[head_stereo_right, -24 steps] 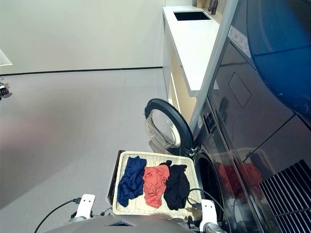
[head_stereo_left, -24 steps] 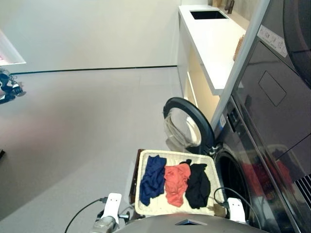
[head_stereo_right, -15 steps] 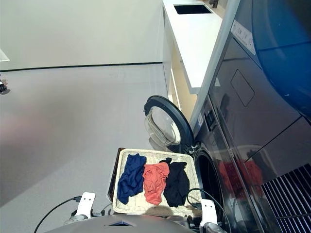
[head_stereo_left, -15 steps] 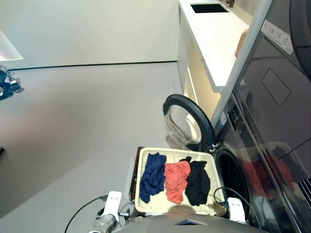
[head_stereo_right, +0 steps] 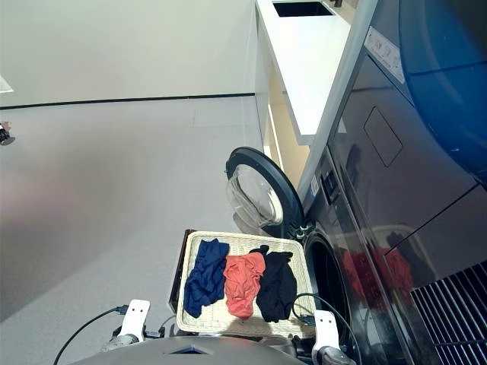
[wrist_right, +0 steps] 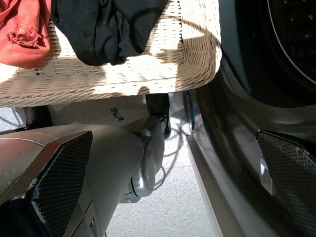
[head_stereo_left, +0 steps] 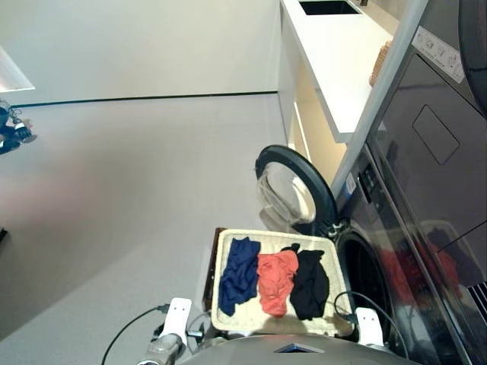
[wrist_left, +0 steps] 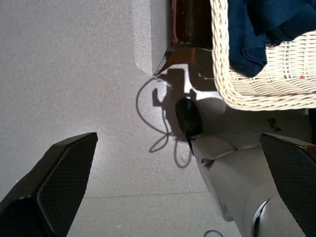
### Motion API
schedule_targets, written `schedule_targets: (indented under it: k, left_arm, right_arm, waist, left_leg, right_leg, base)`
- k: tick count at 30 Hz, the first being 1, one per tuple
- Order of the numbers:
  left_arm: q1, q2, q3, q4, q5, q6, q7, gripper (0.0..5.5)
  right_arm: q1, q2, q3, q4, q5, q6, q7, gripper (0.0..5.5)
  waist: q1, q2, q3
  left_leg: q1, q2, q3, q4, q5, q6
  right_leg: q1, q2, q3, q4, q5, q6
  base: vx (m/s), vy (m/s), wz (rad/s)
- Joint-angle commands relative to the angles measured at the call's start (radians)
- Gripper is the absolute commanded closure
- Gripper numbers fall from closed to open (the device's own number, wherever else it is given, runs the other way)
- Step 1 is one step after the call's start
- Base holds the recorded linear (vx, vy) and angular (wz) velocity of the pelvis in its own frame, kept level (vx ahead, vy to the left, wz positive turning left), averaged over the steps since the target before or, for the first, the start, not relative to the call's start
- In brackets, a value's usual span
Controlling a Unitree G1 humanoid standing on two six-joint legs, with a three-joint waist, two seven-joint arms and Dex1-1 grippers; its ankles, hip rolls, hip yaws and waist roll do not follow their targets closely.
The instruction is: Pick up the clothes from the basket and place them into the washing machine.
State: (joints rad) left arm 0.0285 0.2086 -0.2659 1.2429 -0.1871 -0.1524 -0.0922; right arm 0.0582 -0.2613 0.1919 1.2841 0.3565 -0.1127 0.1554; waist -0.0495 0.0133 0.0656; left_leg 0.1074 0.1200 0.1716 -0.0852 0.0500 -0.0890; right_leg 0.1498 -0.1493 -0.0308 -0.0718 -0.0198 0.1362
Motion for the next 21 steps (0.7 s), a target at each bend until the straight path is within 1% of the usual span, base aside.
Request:
schedule_targets:
  k: [1, 3, 4, 9, 10, 11, 12, 14, 15, 18, 19, 20, 21]
  left_arm:
    - [-0.088, -0.004, -0.014, 0.012, -0.034, -0.023, -0.001, 0.0]
    - [-0.101, -0.006, -0.035, -0.041, -0.053, -0.031, 0.006, 0.0]
    - [-0.1, -0.006, -0.036, -0.041, -0.053, -0.03, 0.006, 0.0]
    - [-0.126, 0.014, -0.104, -0.331, -0.156, -0.047, 0.018, 0.0]
    - [-0.126, 0.014, -0.104, -0.332, -0.156, -0.046, 0.018, 0.0]
    - [-0.139, 0.024, -0.115, -0.387, -0.172, -0.046, 0.027, 0.0]
    - [-0.156, 0.041, -0.147, -0.482, -0.197, -0.038, 0.031, 0.0]
    - [-0.196, 0.055, -0.18, -0.536, -0.193, -0.035, 0.038, 0.0]
    - [-0.216, 0.059, -0.192, -0.569, -0.197, -0.037, 0.047, 0.0]
    - [-0.263, 0.068, -0.21, -0.652, -0.212, -0.038, 0.071, 0.0]
    - [-0.263, 0.068, -0.211, -0.652, -0.212, -0.038, 0.071, 0.0]
    - [-0.283, 0.072, -0.212, -0.687, -0.215, -0.038, 0.095, 0.0]
    - [-0.295, 0.075, -0.216, -0.706, -0.217, -0.04, 0.11, 0.0]
  right_arm:
    - [-0.085, -0.004, 0.015, 0.04, -0.035, -0.012, -0.009, 0.0]
    - [-0.1, -0.008, 0.022, 0.012, -0.039, -0.019, -0.035, 0.0]
    - [-0.1, -0.008, 0.022, 0.011, -0.039, -0.018, -0.035, 0.0]
    - [-0.109, -0.014, 0.038, -0.23, 0.04, -0.044, -0.071, 0.0]
    - [-0.109, -0.014, 0.037, -0.231, 0.04, -0.043, -0.071, 0.0]
    - [-0.116, -0.02, 0.048, -0.298, 0.049, -0.046, -0.077, 0.0]
    - [-0.111, -0.033, 0.064, -0.428, 0.056, -0.041, -0.083, 0.0]
    - [-0.115, -0.045, 0.084, -0.529, 0.069, -0.037, -0.082, 0.0]
    - [-0.116, -0.056, 0.092, -0.611, 0.075, -0.041, -0.084, 0.0]
    - [-0.113, -0.079, 0.1, -0.789, 0.091, -0.052, -0.1, 0.0]
    - [-0.112, -0.079, 0.099, -0.791, 0.091, -0.051, -0.101, 0.0]
    - [-0.12, -0.094, 0.104, -0.885, 0.088, -0.06, -0.121, 0.0]
    - [-0.124, -0.103, 0.105, -0.939, 0.085, -0.065, -0.129, 0.0]
  waist:
    - [0.017, -0.03, 0.038]
    - [0.014, -0.03, 0.048]
    - [0.015, -0.03, 0.049]
    - [0.006, -0.033, 0.106]
    - [0.007, -0.033, 0.106]
    - [0.004, -0.033, 0.127]
    - [0.0, -0.036, 0.158]
    - [-0.001, -0.045, 0.185]
    - [-0.003, -0.05, 0.2]
    - [-0.009, -0.065, 0.229]
    - [-0.008, -0.064, 0.227]
    - [-0.009, -0.069, 0.243]
    - [-0.01, -0.07, 0.251]
  left_leg:
    - [0.046, -0.045, -0.035, -0.002, -0.063, 0.024]
    - [0.04, -0.045, -0.035, -0.002, -0.061, 0.025]
    - [0.041, -0.045, -0.035, -0.002, -0.061, 0.025]
    - [0.012, -0.038, -0.041, -0.002, -0.044, 0.026]
    - [0.012, -0.038, -0.041, -0.002, -0.043, 0.026]
    - [0.0, -0.036, -0.04, -0.002, -0.034, 0.027]
    - [-0.024, -0.032, -0.042, 0.018, -0.028, 0.03]
    - [-0.072, -0.026, -0.043, 0.083, -0.041, 0.03]
    - [-0.1, -0.023, -0.042, 0.12, -0.049, 0.029]
    - [-0.174, -0.013, -0.049, 0.214, -0.077, 0.025]
    - [-0.179, -0.012, -0.049, 0.219, -0.08, 0.025]
    - [-0.207, -0.01, -0.053, 0.255, -0.092, 0.023]
    - [-0.225, -0.007, -0.058, 0.268, -0.097, 0.023]
  right_leg:
    - [-0.018, -0.009, -0.094, -0.015, 0.062, 0.011]
    - [-0.024, -0.01, -0.092, -0.015, 0.065, 0.012]
    - [-0.023, -0.01, -0.092, -0.015, 0.065, 0.012]
    - [-0.063, -0.005, -0.083, 0.014, 0.061, 0.009]
    - [-0.063, -0.005, -0.082, 0.015, 0.06, 0.009]
    - [-0.085, -0.004, -0.079, 0.034, 0.058, 0.008]
    - [-0.124, -0.002, -0.067, 0.072, 0.053, 0.003]
    - [-0.162, 0.0, -0.053, 0.111, 0.047, -0.003]
    - [-0.184, 0.003, -0.044, 0.132, 0.043, -0.006]
    - [-0.247, 0.018, -0.016, 0.183, 0.032, -0.013]
    - [-0.25, 0.018, -0.016, 0.186, 0.031, -0.013]
    - [-0.28, 0.028, -0.005, 0.212, 0.025, -0.014]
    - [-0.302, 0.035, -0.002, 0.235, 0.017, -0.018]
  base:
    - [0.0, 0.0, 0.0]
    - [0.0, 0.0, 0.0]
    - [0.0, 0.0, 0.0]
    - [-0.055, -0.011, -0.006]
    - [-0.116, -0.007, -0.013]
    - [-0.146, -0.018, -0.016]
    - [-0.192, -0.031, -0.039]
    - [-0.153, -0.048, -0.146]
    - [-0.13, -0.047, -0.177]
    - [-0.097, -0.048, -0.193]
    - [-0.064, -0.055, -0.207]
    - [-0.053, -0.045, -0.192]
    - [-0.051, -0.058, -0.206]
